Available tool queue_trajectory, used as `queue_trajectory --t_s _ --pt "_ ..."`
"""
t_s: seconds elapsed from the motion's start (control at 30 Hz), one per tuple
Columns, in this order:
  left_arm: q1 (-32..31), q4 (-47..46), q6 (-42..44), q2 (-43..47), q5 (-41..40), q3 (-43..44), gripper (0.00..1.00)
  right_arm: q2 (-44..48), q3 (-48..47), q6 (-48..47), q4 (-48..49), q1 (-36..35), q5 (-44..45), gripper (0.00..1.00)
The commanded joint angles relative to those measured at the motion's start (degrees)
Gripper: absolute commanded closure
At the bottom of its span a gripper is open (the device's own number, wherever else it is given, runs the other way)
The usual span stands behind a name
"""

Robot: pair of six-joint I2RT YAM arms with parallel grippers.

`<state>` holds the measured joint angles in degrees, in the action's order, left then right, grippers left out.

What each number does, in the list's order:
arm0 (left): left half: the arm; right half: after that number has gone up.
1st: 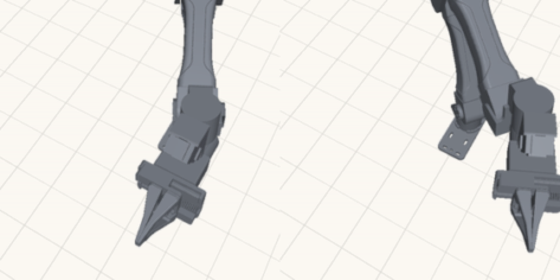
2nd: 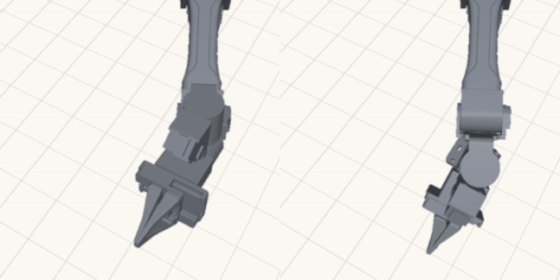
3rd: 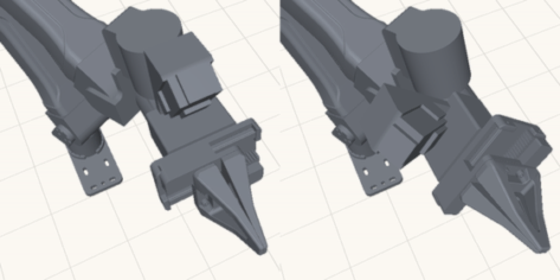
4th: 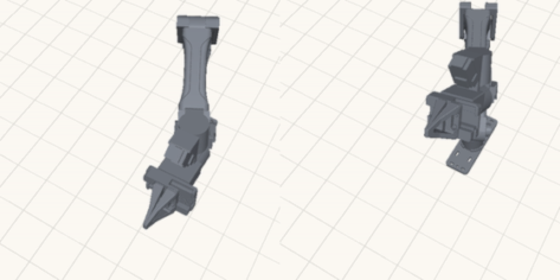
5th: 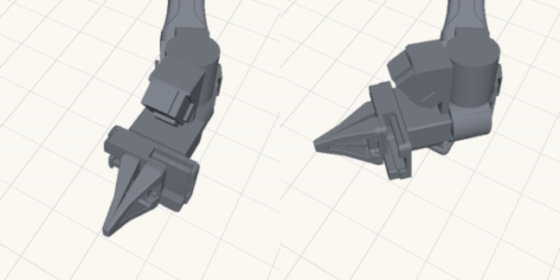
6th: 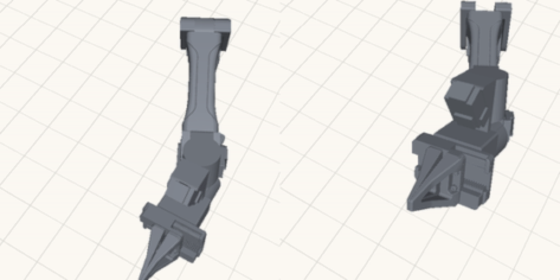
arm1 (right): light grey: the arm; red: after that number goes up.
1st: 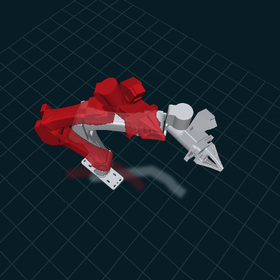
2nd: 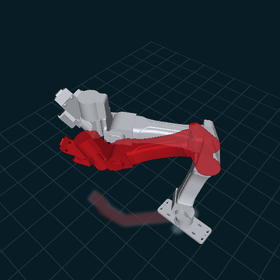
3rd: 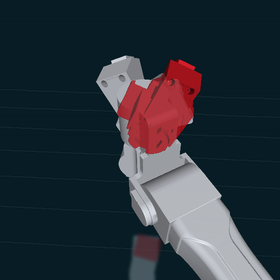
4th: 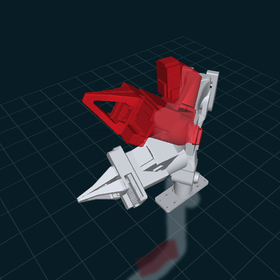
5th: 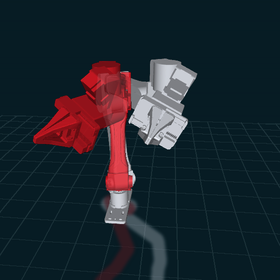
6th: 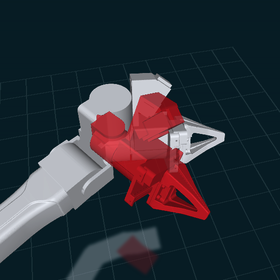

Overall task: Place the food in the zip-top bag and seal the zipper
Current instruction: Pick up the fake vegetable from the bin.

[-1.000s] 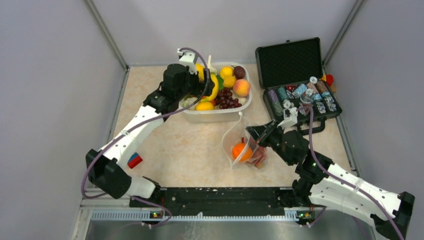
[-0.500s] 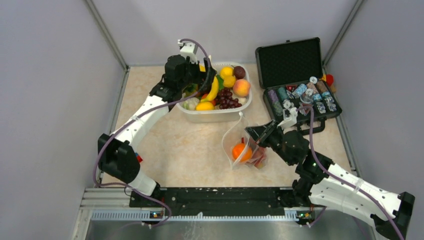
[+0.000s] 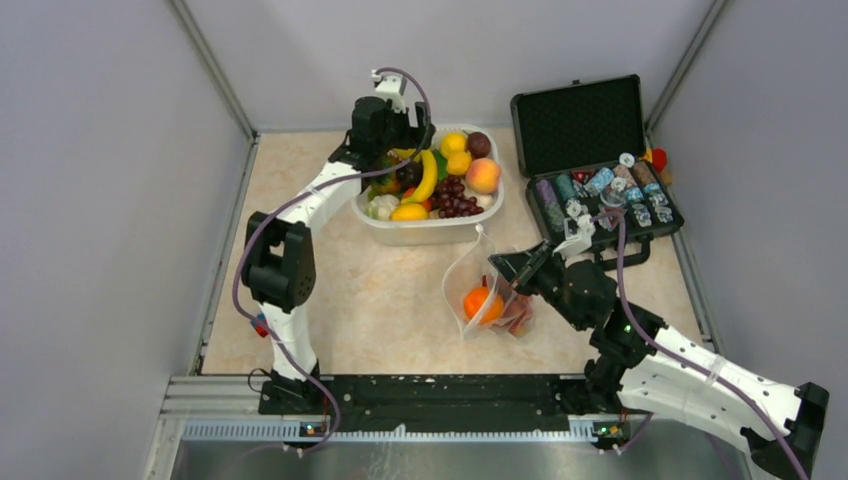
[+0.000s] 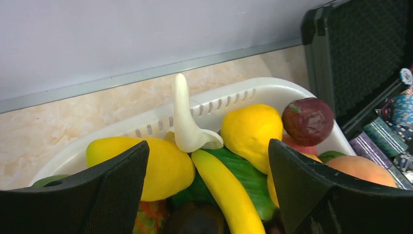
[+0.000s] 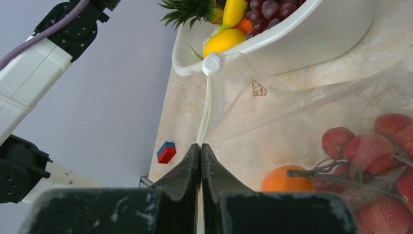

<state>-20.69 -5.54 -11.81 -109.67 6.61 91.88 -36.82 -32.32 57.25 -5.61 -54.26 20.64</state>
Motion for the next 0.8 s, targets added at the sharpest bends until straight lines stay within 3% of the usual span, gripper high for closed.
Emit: queue_trajectory --t_s 0.0,0.13,0.27,0.53,0.73,0.77 --pt "1.09 -3.17 0.96 -2.92 0.98 6.01 0.11 -0.05 -1.79 0.39 1.12 -0.24 -0.15 1.00" --pt "1.67 0.59 0.97 -6.96 4.62 11.74 0.17 -0.06 -1.66 0.69 0.85 -0.26 0.15 1.00" --pt "1.79 4.48 1.39 -10.12 1.62 15.78 0.22 -0.13 -1.67 0.92 0.99 -0.24 0.22 1.00" --pt "2.41 8.64 1.47 -15.18 4.02 20.45 0.26 -0.09 -1.89 1.28 0.33 -0.27 -0.27 1.00" --pt "2.41 9.09 0.76 -15.88 5.39 20.19 0.39 0.01 -2.06 1.27 0.10 -0.24 -0.59 1.00" --pt "2.41 9.66 0.74 -15.66 5.61 20.35 0.46 -0.01 -2.05 1.29 0.14 -0.30 -0.60 1.00"
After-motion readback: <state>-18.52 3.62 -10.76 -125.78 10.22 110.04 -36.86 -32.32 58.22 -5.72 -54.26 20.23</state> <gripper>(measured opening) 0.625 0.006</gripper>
